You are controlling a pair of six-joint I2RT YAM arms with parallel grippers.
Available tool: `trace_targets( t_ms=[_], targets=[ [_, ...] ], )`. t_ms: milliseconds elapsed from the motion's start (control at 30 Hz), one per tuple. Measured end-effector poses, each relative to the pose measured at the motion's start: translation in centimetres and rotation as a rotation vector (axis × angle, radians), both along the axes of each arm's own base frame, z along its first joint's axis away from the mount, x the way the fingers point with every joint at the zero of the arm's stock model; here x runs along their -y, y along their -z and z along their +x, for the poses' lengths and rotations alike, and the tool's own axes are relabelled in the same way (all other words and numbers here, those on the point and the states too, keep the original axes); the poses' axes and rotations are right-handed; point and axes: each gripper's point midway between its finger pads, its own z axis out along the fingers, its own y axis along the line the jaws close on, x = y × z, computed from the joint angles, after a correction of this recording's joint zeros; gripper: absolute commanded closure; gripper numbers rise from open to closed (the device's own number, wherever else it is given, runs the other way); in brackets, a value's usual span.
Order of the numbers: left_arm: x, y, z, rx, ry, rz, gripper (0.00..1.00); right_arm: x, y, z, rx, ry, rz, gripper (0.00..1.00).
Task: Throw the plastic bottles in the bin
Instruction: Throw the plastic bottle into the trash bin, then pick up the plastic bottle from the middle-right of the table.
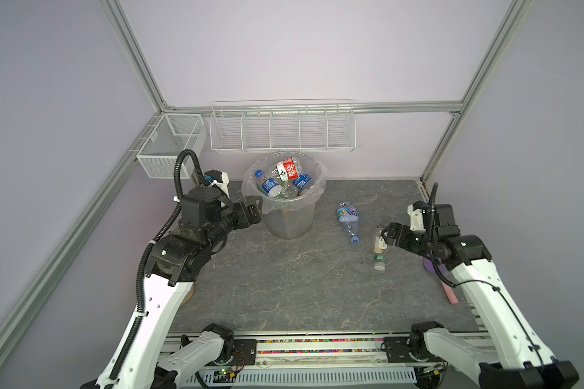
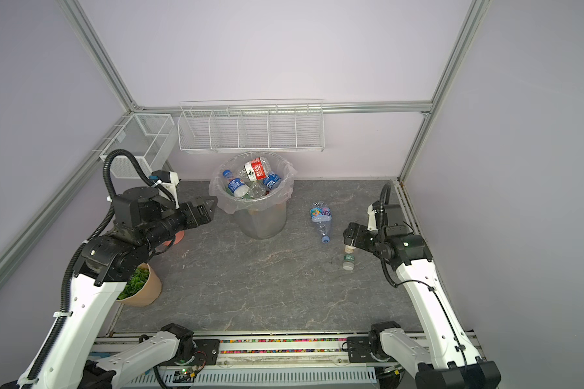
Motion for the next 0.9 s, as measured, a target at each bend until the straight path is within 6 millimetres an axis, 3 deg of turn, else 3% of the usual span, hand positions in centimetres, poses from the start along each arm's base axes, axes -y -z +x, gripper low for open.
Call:
trace_targets(
  t_ms=[433, 600, 900],
  targets=[
    [-0.7, 3.1, -3.1, -0.036, 0.012, -0.044, 0.06, 2.4, 6.9, 4.8, -0.203, 0.066, -0.193, 0.11],
    [-0.8, 4.0, -3.7, -0.052, 0.015, -0.048, 0.06, 2.8, 9.4, 5.5, -0.268, 0.075, -0.221, 0.11],
    [-1.2, 3.8, -4.6, -0.034, 0.014, -0.062, 0.06, 2.6, 12.3, 6.6, -0.334, 0.069, -0.234, 0.1]
  ],
)
